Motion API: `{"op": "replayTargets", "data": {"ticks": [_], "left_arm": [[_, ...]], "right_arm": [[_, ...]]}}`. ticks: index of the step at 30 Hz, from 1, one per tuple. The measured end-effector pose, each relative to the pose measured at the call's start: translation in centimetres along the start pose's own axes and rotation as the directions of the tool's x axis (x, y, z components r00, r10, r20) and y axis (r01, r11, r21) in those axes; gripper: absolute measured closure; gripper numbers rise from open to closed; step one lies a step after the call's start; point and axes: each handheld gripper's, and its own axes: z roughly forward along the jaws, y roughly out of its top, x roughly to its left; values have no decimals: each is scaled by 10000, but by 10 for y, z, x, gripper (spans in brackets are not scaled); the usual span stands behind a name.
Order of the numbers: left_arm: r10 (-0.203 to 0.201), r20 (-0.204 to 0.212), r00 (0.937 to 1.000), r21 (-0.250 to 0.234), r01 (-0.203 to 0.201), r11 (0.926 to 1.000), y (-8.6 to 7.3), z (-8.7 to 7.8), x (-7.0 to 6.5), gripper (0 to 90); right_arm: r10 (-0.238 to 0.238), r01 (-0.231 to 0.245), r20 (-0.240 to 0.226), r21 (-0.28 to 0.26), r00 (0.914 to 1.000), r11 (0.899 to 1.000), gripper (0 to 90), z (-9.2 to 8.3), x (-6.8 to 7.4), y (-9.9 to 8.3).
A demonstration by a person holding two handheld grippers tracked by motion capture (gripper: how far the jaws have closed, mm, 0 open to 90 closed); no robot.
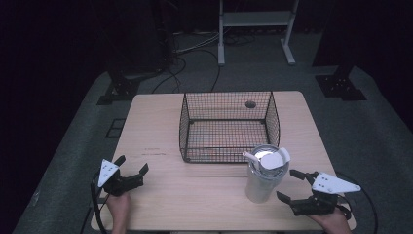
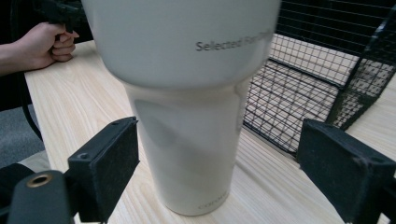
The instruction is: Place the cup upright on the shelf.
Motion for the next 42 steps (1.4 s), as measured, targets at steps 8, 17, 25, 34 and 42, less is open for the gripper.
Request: {"op": "replayTargets", "data": {"ticks": [8, 17, 25, 34, 42], "left_arm": [[-4, 2, 10000, -4, 4, 10000, 0, 0, 0, 0], [0, -2, 10000, -7, 0, 10000, 0, 0, 0, 0], [-5, 3, 10000, -13, 5, 10000, 0, 0, 0, 0], [7, 0, 10000, -22, -7, 10000, 0, 0, 0, 0], [4, -3, 10000, -20, -4, 10000, 0, 0, 0, 0]], "right_arm": [[-29, 34, -295, 142, 9996, 9999, 116, 11, 5, 0], [-224, 230, -415, 130, 9989, 9997, 102, 24, 8, 1], [-350, 355, -449, 94, 9984, 9993, 102, 37, 11, 3], [-427, 421, -295, -195, 9987, 9989, 88, 48, 12, 2], [-558, 548, -250, -387, 9981, 9977, 78, 54, 12, 2]]}}
